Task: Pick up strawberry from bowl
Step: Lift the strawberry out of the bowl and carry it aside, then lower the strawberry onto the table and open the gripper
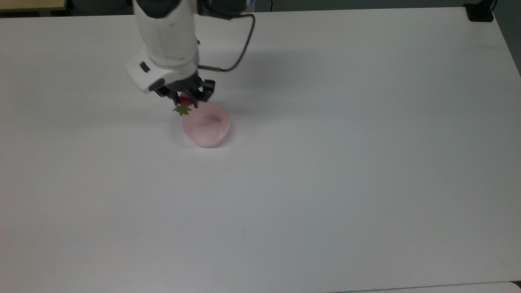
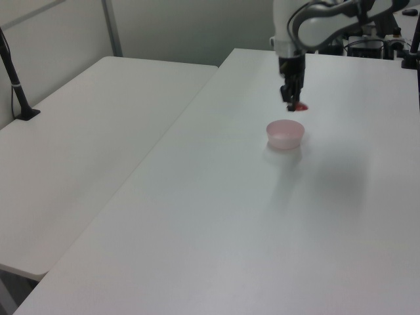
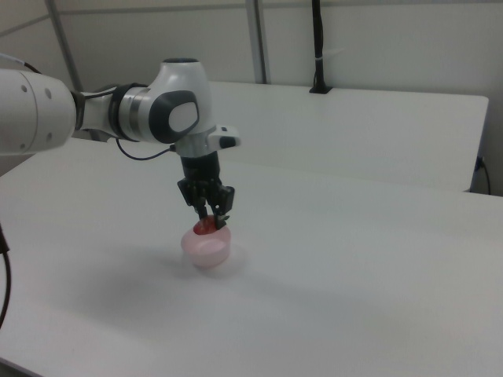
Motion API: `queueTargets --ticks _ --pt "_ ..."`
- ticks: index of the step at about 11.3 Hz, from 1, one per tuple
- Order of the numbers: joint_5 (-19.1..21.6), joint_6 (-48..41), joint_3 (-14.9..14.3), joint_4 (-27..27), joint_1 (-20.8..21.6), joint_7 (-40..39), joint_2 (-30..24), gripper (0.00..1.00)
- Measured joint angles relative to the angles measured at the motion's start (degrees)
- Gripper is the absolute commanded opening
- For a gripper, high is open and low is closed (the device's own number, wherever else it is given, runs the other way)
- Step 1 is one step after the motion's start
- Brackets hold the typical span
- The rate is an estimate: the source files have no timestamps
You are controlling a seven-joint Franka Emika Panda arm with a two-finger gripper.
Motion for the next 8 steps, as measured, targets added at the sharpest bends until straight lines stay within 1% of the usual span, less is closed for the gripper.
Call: queueTargets --ticks 1,2,3,4,6,8 --pt "-0.03 -0.92 -0.02 -0.14 -2.28 -4.30 -0.85 0.43" --pt "-0.21 -1.20 -0.06 -0.30 -5.53 -9.48 -1.34 0.43" --pt "-0.88 -1.20 -0.08 -0.53 -8.12 -13.44 -1.44 0.43" --pt "-2.52 -0.59 -0.10 -1.07 -10.99 -17.22 -1.43 0.43" --pt "-4.18 5.71 -0.09 -4.32 -15.64 -22.63 -1.34 0.44" --pt "-5.91 12.31 -0.08 -8.71 -18.36 -25.68 -0.97 0.44"
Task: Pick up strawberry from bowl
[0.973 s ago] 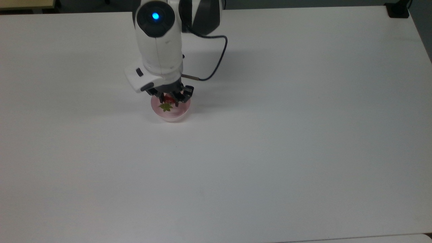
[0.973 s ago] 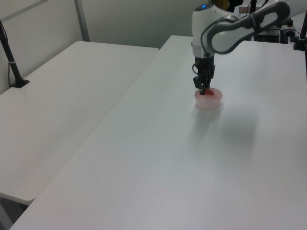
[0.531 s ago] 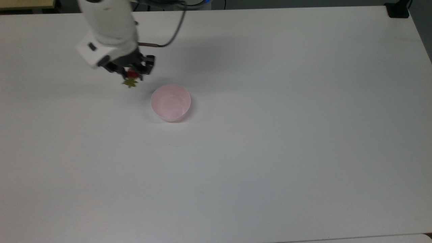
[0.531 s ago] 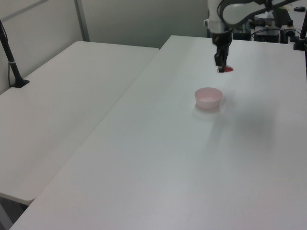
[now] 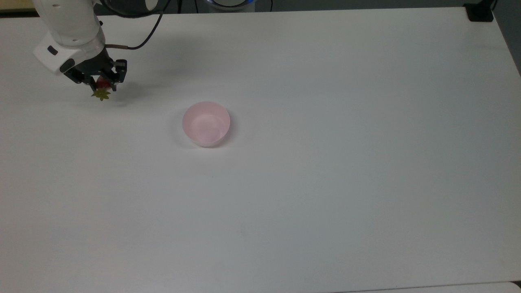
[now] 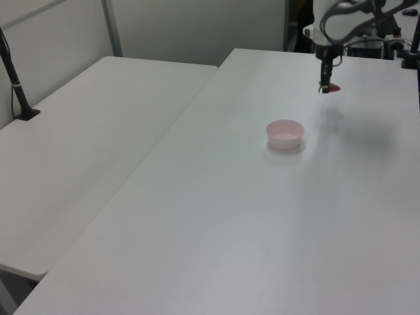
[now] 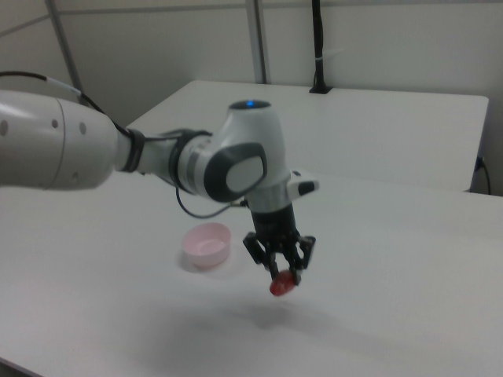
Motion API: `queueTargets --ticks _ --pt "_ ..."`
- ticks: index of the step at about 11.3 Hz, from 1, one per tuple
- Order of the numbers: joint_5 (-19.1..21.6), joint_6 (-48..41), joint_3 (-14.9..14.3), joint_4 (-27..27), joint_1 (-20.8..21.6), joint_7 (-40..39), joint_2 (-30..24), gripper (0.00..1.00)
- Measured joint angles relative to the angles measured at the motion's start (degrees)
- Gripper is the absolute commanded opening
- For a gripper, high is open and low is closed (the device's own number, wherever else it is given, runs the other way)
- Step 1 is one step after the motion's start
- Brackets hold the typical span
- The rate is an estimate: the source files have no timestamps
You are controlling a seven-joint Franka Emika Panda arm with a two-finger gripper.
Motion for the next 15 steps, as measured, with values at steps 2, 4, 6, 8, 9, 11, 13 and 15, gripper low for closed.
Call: queueTargets --ticks 2,4,6,8,9,11,13,15 --pt "-1.47 4.50 0.02 -3.04 -0.97 -0.35 0.74 0.44" --pt "-1.59 5.99 0.05 -3.75 -1.05 -0.35 1.47 0.59" --pt "-1.59 6.41 0.09 -3.80 -1.06 -0.35 2.30 1.00" --pt "-1.59 6.46 0.09 -3.76 -1.07 -0.32 2.54 1.00" --pt "-1.59 6.46 0.09 -3.62 -1.09 -0.14 2.47 1.00" --pt "-1.59 5.73 0.26 -2.93 -1.09 2.67 1.21 1.00" --pt "-1.58 -3.34 1.00 0.97 0.40 7.01 -2.38 1.00" --pt "1.71 -13.61 2.03 6.39 3.86 11.50 -7.20 1.00"
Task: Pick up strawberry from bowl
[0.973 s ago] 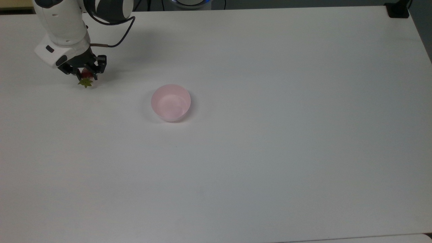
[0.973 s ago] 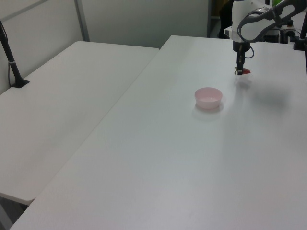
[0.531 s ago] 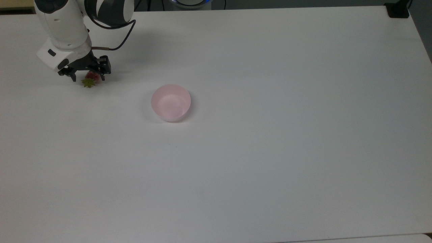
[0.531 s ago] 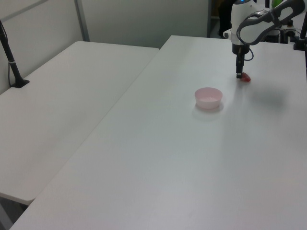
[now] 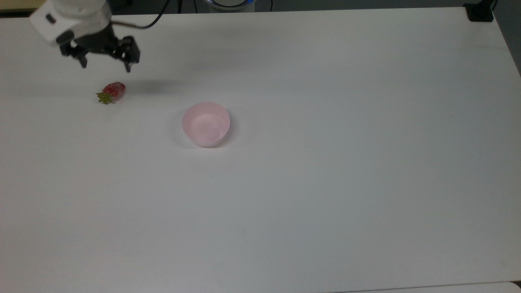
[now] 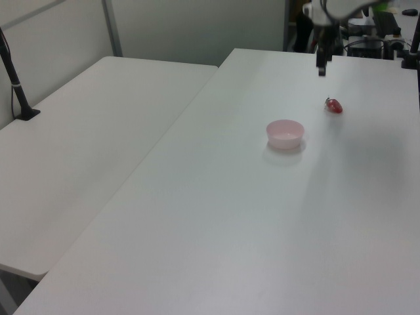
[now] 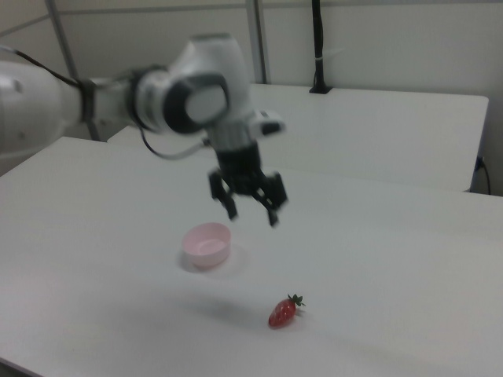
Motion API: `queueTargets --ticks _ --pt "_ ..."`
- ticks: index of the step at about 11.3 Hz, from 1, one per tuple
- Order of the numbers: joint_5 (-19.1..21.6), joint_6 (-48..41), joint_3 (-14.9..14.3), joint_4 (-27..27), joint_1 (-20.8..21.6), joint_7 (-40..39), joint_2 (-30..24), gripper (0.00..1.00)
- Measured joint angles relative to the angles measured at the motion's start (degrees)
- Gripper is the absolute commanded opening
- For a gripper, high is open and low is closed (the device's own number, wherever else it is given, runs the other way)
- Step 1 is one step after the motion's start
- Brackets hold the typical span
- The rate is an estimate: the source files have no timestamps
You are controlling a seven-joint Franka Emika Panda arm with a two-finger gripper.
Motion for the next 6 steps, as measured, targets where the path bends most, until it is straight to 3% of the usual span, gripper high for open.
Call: queueTargets --ticks 3,6 --pt "3.12 -10.98 0.23 4.52 6.49 10.25 -6.02 1.00" --pt "6.07 -18.09 0.28 6.82 12.93 19.34 -8.50 1.00"
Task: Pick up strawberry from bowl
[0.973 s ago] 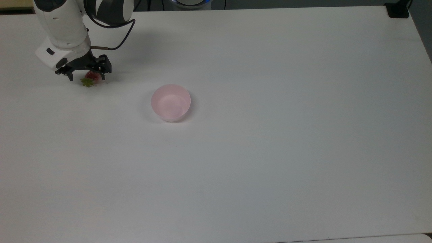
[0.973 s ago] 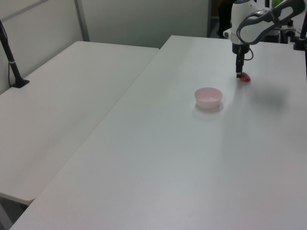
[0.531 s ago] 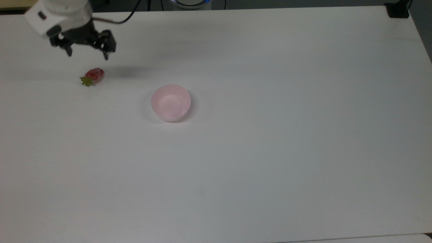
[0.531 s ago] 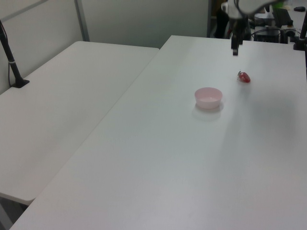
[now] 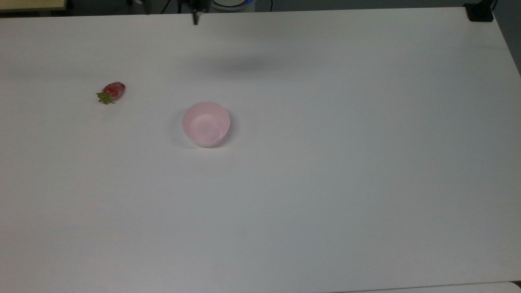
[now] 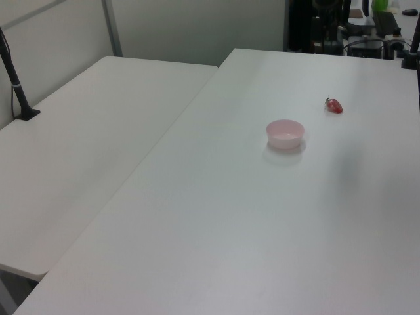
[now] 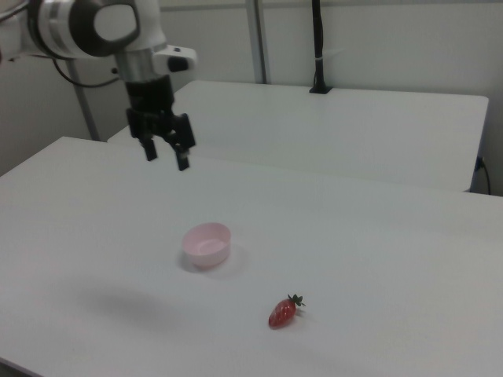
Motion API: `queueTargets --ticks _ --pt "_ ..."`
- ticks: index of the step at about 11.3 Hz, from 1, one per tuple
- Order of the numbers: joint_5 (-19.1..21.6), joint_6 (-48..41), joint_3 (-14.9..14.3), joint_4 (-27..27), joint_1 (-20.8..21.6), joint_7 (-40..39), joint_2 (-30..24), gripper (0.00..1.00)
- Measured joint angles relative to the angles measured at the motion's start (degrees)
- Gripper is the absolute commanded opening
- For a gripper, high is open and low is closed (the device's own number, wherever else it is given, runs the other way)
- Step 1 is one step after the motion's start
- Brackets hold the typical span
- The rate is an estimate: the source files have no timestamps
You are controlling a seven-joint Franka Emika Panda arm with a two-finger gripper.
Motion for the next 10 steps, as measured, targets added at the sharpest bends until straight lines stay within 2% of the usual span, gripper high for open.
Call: queueTargets --ticks 3,6,10 --pt "1.38 0.38 -1.46 0.06 4.76 1.08 -0.67 1.00" --pt "1.38 6.82 -6.69 0.02 10.25 -1.12 -0.35 1.00" --pt "1.38 7.63 -7.13 0.02 11.05 -2.62 0.01 1.00"
